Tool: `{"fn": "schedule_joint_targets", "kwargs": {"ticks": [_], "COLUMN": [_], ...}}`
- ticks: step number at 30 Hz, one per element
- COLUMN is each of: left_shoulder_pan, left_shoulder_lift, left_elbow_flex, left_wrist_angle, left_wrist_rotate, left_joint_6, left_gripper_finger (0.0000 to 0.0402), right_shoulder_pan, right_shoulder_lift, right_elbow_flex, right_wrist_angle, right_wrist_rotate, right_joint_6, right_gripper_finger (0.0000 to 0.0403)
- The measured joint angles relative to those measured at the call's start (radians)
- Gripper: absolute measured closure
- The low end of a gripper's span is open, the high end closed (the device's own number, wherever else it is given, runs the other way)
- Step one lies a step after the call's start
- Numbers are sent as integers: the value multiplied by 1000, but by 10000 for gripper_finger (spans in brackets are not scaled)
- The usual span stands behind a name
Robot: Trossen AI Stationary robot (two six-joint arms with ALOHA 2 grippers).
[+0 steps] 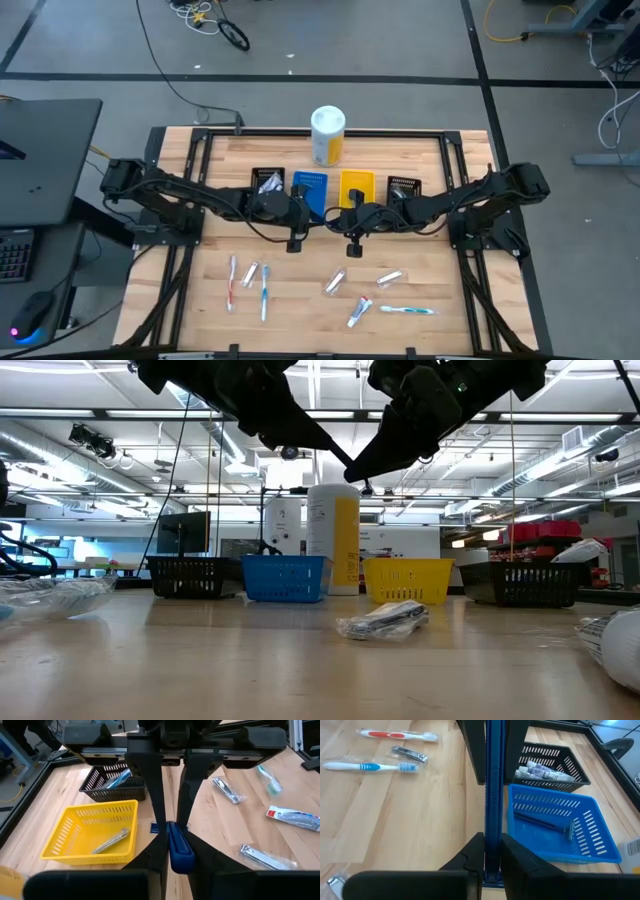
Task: Pick & Place Travel size toiletries
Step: Put the blue razor into the blue bin
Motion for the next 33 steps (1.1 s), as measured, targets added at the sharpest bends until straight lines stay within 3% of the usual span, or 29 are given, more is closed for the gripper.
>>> {"fn": "schedule_joint_targets", "kwargs": {"ticks": [5,13,23,30,33], "left_shoulder_pan": [0,1,2,2,2], "left_shoulder_lift": [0,0,0,-1,-1], "left_elbow_flex": [0,0,0,1,1], "left_wrist_angle": [5,8,-2,-95,-120], "left_wrist_rotate": [0,-2,-5,-87,-151], "left_joint_6": [20,14,12,-12,-28], "left_gripper_finger": [330,358,358,354,355], "right_shoulder_pan": [0,-18,-22,-26,-25], "right_shoulder_lift": [0,0,0,0,0], "right_elbow_flex": [0,0,0,0,0], "right_wrist_angle": [-8,-21,-20,-23,-23], "right_wrist_rotate": [0,-6,-6,-26,13], "right_joint_6": [0,28,24,8,9], "right_gripper_finger": [351,349,344,303,284]}}
